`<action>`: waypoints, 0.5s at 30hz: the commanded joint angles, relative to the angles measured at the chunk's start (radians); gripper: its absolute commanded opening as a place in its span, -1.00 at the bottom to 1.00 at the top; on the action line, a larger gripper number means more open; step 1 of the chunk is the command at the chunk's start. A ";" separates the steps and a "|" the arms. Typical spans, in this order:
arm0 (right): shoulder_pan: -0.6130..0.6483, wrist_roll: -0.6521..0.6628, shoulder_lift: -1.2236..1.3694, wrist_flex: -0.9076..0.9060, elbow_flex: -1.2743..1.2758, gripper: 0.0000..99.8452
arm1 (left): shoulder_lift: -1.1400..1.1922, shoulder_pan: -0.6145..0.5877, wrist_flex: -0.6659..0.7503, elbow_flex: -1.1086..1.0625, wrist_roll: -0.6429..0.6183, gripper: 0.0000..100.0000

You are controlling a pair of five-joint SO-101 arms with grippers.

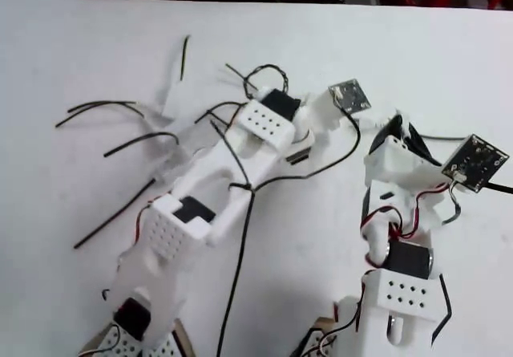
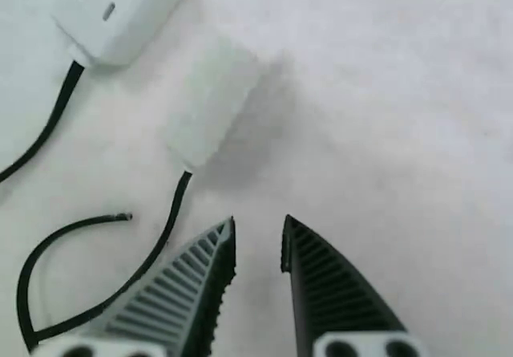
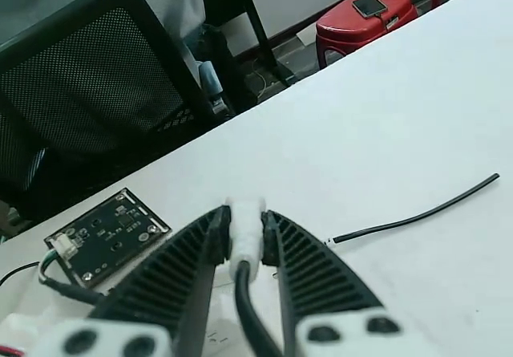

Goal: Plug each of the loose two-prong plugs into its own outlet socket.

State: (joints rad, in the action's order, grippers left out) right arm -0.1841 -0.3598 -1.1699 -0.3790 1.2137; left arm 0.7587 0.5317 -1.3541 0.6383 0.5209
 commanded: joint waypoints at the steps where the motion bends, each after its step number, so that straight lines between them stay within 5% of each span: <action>1: -0.002 -0.003 -0.024 0.012 -0.020 -0.97 | -0.015 0.002 -0.046 0.068 0.002 -0.77; 15: -0.002 -0.003 -0.024 0.012 -0.020 -0.97 | -0.128 -0.027 -0.057 0.032 0.002 -0.78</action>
State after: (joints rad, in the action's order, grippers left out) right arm -0.1841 -0.3598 -1.1699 -0.3790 1.2137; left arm 0.7419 0.5224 -1.4078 0.6582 0.5194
